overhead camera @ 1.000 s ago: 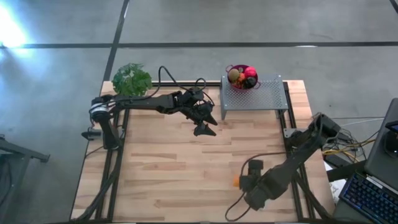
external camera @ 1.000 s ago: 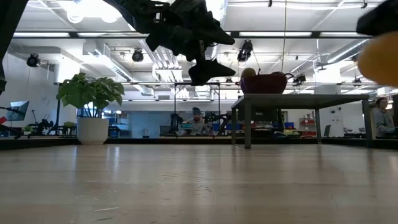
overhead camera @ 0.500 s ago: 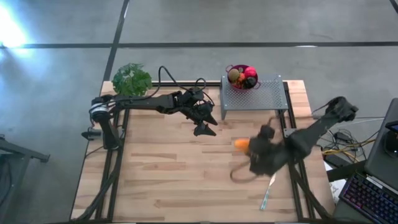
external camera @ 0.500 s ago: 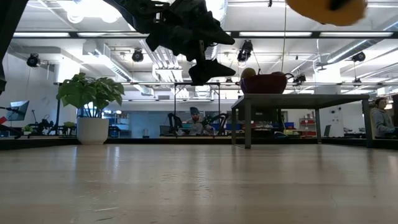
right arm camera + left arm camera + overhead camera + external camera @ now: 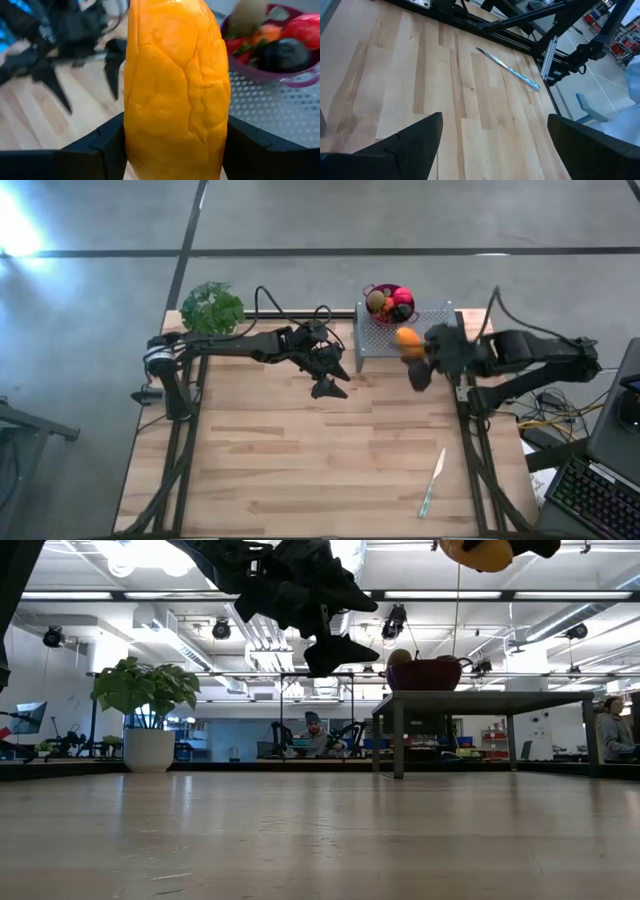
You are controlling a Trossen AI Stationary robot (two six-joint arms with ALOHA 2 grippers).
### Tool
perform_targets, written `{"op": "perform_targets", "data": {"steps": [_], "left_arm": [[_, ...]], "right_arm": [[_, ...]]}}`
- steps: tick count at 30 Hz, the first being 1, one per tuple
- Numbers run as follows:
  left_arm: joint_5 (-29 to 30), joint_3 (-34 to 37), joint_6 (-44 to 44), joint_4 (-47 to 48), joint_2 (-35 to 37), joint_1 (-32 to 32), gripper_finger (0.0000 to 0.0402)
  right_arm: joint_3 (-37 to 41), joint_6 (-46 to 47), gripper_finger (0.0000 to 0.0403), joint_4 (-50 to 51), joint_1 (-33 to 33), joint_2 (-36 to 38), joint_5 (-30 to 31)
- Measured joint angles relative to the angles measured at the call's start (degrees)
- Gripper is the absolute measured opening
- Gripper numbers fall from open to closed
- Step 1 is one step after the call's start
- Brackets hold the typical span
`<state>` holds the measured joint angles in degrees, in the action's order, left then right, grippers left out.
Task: Pick & Place Fruit
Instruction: Put the mango into the violet strainer bowl on the shelf
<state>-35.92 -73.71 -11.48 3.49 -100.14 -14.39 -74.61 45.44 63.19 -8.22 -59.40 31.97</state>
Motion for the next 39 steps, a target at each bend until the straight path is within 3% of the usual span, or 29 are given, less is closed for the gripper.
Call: {"op": "perform_targets", "data": {"steps": [6, 15, 22, 32, 39], "left_arm": [[0.0, 0.0, 0.1, 0.0, 0.0, 0.0, 0.0365], [0.0, 0.0, -0.2, -0.1, 0.0, 0.0, 0.0365], [0.0, 0.0, -0.2, -0.6, 0.0, 0.0, 0.0365], [0.0, 0.0, -0.5, -1.1, 0.0, 0.0, 0.0365], [0.0, 0.0, -0.5, -1.5, 0.0, 0.0, 0.0365]], "right_arm": [[-3.3, -6.4, 0.0247, -2.8, 13.6, -0.9, -7.8], [-7.0, -7.2, 0.0228, -3.3, 30.6, -6.5, -19.9], [-10.1, -8.4, 0.0251, -4.0, 36.7, -13.1, -23.3], [-14.4, -6.6, 0.0228, -3.8, 42.4, -21.0, -24.1], [-14.3, -5.4, 0.0249, -3.4, 44.9, -24.7, -25.6]]}}
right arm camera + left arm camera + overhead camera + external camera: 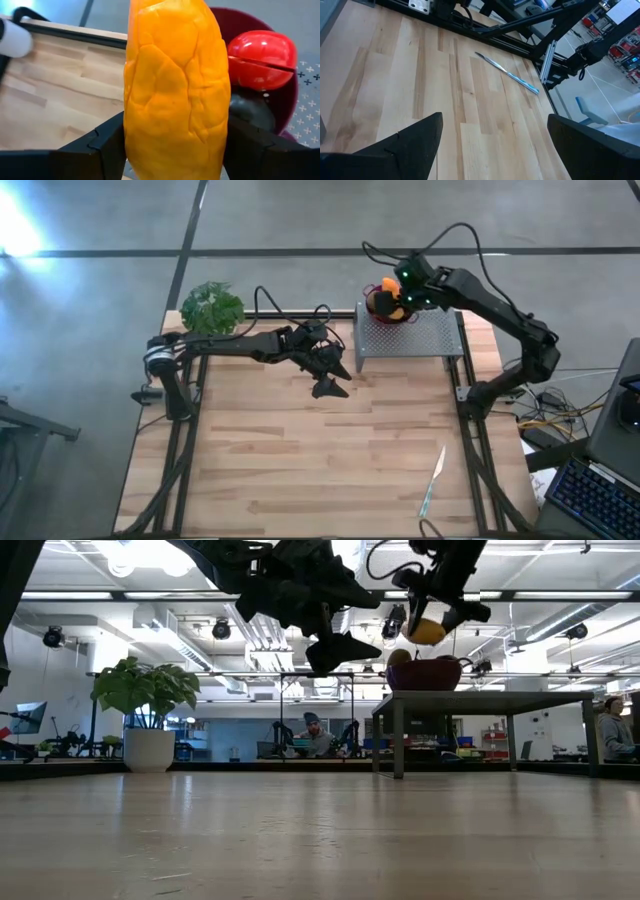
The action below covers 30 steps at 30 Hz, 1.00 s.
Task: Pick & Place Fruit
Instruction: Put the mango into the violet strainer bowl on the shelf
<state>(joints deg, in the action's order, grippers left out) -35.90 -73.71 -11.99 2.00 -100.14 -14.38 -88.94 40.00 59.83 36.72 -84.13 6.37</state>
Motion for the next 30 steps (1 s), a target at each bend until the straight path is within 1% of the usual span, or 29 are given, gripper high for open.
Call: {"op": "perform_targets", "data": {"steps": [4, 12, 14, 17, 22, 26, 30], "left_arm": [[0.0, 0.0, 0.0, 0.0, 0.0, 0.0, 0.0365], [0.0, 0.0, 0.0, 0.1, 0.0, 0.0, 0.0365], [0.0, 0.0, 0.0, 0.1, 0.0, 0.0, 0.0365], [0.0, 0.0, 0.0, 0.1, 0.0, 0.0, 0.0365], [0.0, 0.0, 0.0, -0.1, 0.0, 0.0, 0.0365], [0.0, 0.0, -0.4, -0.5, 0.0, 0.0, 0.0365], [0.0, 0.0, -0.4, -0.5, 0.0, 0.0, 0.0365]], "right_arm": [[0.0, 0.1, 0.0252, 0.0, 1.1, -1.3, -0.4], [0.2, 0.5, 0.0228, 1.3, 2.4, -2.0, -0.4], [0.2, 0.5, 0.023, 2.0, 2.8, -1.9, -0.4], [0.2, 0.5, 0.0243, 3.3, 3.3, -1.9, 0.5], [0.2, 0.4, 0.0262, 2.9, 3.4, -2.0, 1.4], [0.2, 0.2, 0.0262, 2.9, 3.5, -2.0, 2.7], [0.2, -0.1, 0.0252, 3.0, 3.9, -2.0, 2.8]]}}
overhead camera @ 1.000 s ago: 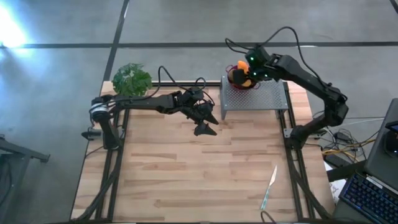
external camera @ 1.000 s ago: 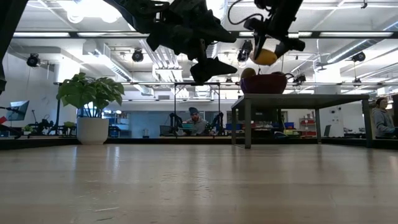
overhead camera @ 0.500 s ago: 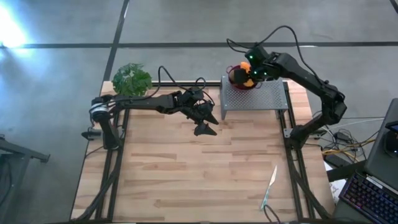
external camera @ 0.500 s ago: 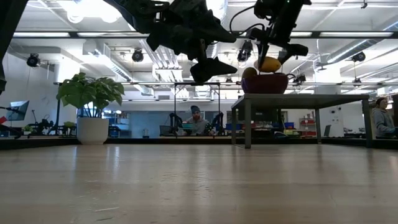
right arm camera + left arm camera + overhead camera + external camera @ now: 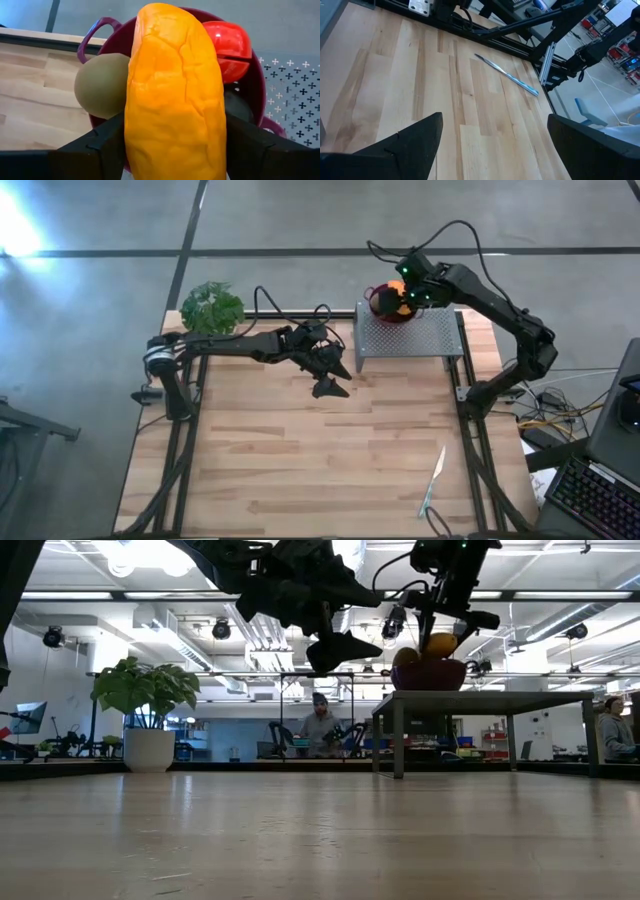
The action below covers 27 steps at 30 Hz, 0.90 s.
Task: Pick & Place Fruit
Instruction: Put the mango into the violet strainer bowl on the shelf
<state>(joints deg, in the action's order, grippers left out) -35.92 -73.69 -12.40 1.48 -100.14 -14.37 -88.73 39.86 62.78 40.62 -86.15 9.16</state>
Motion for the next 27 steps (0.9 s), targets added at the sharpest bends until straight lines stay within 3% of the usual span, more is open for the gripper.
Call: {"op": "perform_targets", "data": {"steps": [7, 19, 27], "left_arm": [[0.0, 0.0, -0.1, -0.2, 0.0, 0.0, 0.0365], [0.0, 0.0, -0.1, -0.2, 0.0, 0.0, 0.0365], [0.0, 0.0, -0.1, -0.4, 0.0, 0.0, 0.0365]], "right_arm": [[0.0, -1.3, 0.0247, 0.0, 0.4, 0.0, 0.0], [-0.3, -4.8, 0.0314, -0.2, 1.1, 0.1, 1.7], [-3.6, -7.3, 0.0324, -0.2, 1.1, 0.2, 4.5]]}}
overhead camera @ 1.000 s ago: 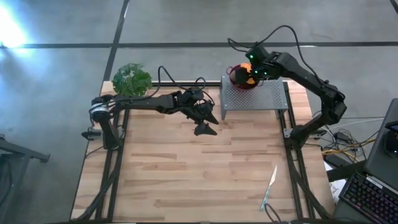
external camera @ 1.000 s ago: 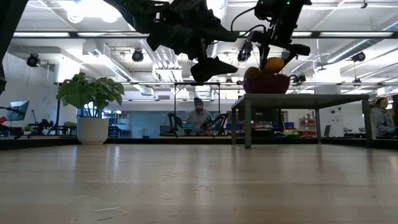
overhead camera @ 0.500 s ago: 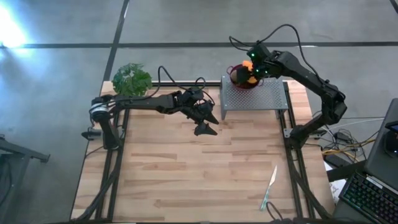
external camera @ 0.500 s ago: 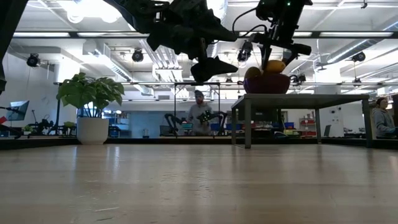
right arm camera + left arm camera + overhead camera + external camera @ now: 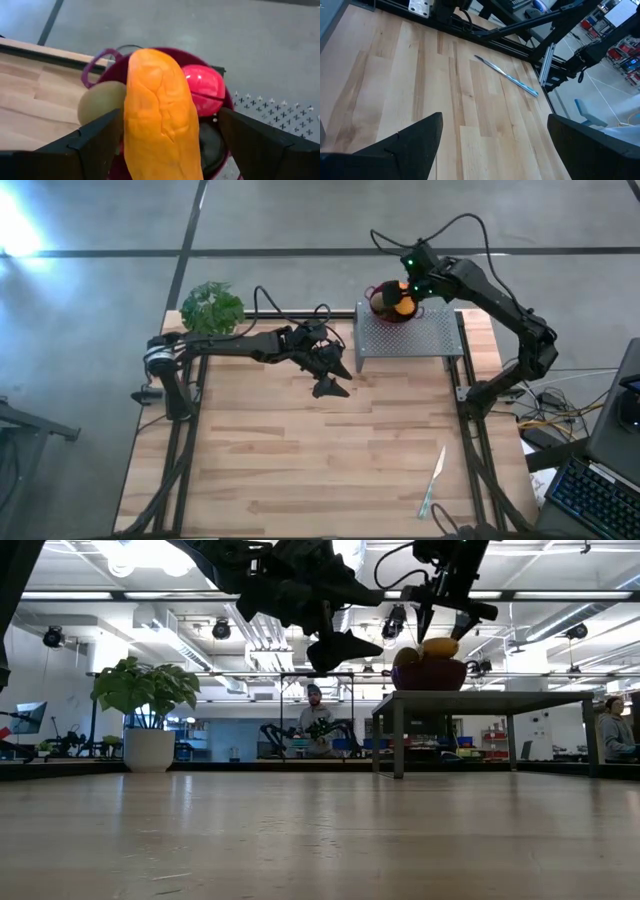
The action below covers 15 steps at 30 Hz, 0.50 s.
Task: Pick & Place Fruit
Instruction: Put the mango into the violet strainer bowl on the shelf, then put the blue knife on the shelf
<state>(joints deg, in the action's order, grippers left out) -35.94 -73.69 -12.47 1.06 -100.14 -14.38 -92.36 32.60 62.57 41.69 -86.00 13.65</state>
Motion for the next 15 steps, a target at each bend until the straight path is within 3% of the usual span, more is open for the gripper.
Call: {"op": "perform_targets", "data": {"steps": [8, 15], "left_arm": [[0.0, 0.0, 0.0, 0.0, 0.0, 0.0, 0.0365], [0.0, 0.0, 0.0, 0.0, 0.0, 0.0, 0.0365]], "right_arm": [[-7.7, -4.8, 0.0289, 6.5, -0.8, 0.0, 0.0], [-15.0, -6.1, 0.0252, 20.5, -8.2, 0.6, 0.7]]}}
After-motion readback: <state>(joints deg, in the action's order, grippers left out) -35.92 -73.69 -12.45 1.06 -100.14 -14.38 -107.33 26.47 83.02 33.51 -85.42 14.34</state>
